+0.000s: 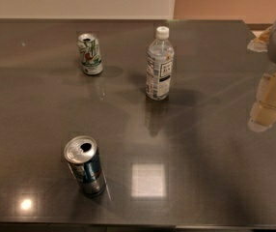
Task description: Pick redbull can
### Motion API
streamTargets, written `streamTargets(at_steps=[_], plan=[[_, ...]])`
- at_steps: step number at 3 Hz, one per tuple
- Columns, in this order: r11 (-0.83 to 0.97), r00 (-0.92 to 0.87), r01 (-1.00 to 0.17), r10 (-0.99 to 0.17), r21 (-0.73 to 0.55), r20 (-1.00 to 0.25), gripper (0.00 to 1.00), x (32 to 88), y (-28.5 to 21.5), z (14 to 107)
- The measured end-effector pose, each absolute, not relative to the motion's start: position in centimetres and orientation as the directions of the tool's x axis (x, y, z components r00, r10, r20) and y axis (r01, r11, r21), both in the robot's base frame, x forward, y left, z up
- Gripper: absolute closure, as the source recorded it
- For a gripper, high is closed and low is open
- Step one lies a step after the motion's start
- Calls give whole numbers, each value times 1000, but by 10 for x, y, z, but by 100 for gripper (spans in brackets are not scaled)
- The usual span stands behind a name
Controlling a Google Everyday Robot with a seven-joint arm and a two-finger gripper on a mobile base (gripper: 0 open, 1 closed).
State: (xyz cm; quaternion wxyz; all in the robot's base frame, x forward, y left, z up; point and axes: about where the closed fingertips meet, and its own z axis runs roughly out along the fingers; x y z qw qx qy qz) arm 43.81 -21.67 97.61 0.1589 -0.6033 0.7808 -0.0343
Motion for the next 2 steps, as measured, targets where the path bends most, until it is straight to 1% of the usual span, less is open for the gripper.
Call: streamTargets(at_steps=[2], plan=[[253, -201, -940, -953, -229, -227, 0, 434, -214, 976]])
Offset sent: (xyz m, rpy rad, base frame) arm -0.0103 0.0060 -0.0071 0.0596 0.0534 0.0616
